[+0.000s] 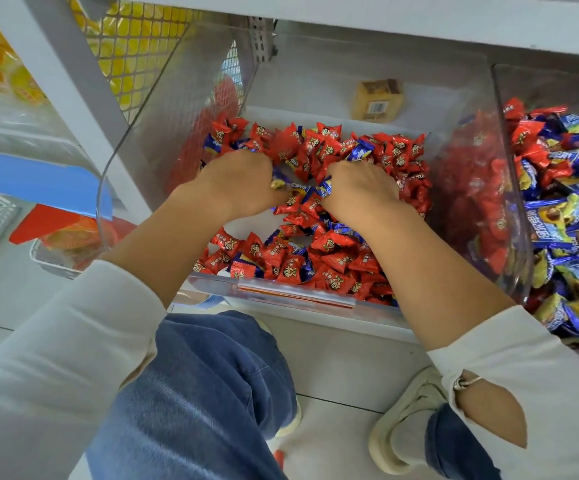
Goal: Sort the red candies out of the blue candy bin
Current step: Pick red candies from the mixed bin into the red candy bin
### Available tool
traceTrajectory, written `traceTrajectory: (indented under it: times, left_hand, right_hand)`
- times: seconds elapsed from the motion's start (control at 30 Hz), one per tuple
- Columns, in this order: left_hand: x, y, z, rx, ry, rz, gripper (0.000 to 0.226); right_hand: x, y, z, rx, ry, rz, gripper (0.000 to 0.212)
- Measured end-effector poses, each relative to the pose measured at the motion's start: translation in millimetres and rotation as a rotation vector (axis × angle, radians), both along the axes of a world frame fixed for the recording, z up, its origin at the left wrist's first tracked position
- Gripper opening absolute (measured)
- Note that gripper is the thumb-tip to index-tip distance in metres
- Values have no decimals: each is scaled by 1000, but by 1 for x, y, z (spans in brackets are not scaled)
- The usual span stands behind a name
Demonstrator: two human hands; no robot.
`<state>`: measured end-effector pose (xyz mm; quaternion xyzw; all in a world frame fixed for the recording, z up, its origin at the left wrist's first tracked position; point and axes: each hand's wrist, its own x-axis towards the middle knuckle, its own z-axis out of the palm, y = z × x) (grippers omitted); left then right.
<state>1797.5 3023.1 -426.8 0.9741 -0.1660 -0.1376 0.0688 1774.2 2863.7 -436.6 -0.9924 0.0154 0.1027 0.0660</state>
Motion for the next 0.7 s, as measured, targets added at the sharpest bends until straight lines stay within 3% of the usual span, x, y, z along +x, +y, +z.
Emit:
traceTrajectory:
  times: [0.1,0.2,0.37,0.47,0.57,0.7]
  left_hand:
    - [4,-9,5,-98,-143,-91,28]
    - [11,-14,1,-42,-141,-174,16]
    - [15,-17,-12,25,-97,-231,39]
    - [15,-12,-13,-30,-121,-206,25]
    - [12,-3,1,-166,-151,-124,26]
    - [0,5,30,-246,-222,-40,32]
  right_hand:
    - [0,0,1,14,13,18,35]
    - [-2,-1,2,12,19,37,38]
    - [-1,0,4,-8,55,81,46]
    - [-1,1,2,-28,34,75,43]
    - [-3,3,1,-34,17,59,39]
    - [-6,7,19,357,-71,-43,35]
